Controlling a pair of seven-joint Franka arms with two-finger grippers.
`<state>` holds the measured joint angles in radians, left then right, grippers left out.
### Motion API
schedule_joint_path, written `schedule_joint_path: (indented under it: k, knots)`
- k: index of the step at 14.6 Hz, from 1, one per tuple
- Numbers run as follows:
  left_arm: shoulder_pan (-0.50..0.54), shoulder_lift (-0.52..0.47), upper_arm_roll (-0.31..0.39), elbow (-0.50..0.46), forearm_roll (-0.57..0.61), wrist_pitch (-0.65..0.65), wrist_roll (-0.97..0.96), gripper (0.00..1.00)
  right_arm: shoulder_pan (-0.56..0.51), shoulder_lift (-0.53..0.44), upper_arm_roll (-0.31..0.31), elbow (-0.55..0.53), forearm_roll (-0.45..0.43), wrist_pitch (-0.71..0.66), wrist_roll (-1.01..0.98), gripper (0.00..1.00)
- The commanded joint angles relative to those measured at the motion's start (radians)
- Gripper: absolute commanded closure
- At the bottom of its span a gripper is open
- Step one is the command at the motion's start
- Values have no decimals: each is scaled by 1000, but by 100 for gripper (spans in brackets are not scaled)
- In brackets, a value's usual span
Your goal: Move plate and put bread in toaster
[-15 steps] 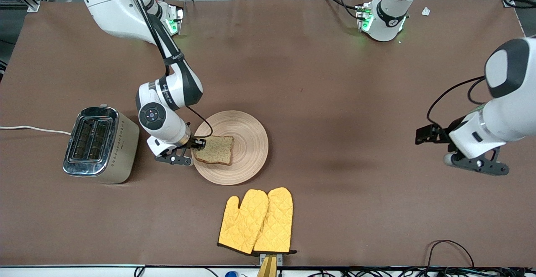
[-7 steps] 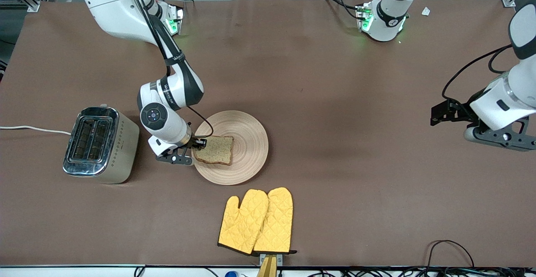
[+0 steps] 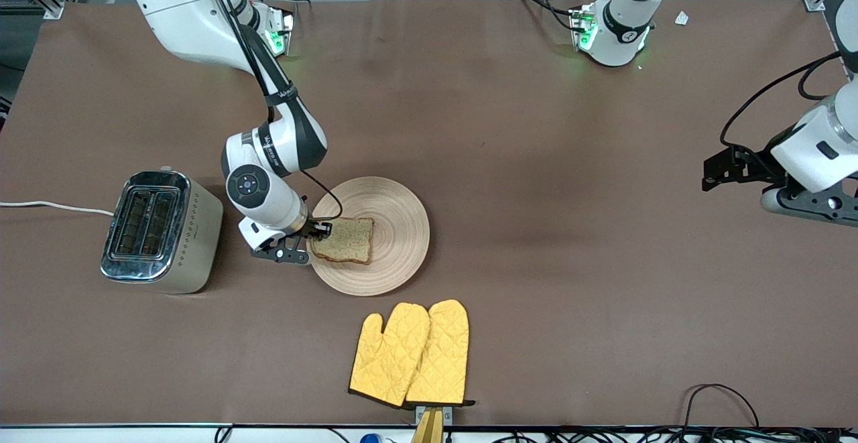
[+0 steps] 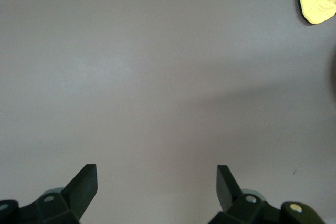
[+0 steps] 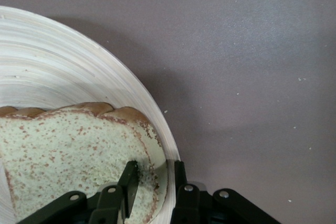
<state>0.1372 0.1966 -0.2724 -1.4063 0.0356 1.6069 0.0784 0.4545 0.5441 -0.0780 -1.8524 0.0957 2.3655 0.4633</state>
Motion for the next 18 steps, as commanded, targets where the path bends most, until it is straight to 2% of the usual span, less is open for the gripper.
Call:
schedule_joint_path:
  k: [1, 5, 6, 13, 18]
  knots:
    - [-95, -78, 102, -62, 18, -4, 6, 0, 15, 7, -6, -7, 2, 18, 20, 70]
    - [-185, -157, 199, -164, 18, 8, 3, 0, 22, 7, -6, -7, 2, 17, 20, 97]
    - [-203, -170, 214, -174, 18, 10, 4, 0, 24, 7, -6, -7, 2, 17, 24, 100]
    - [-205, -183, 219, -171, 3, 22, -14, 0, 23, 4, -6, 16, 2, 0, 37, 100]
    - [-202, -183, 217, -171, 1, 21, -14, 0, 16, -36, -6, 102, 2, -175, 69, 100]
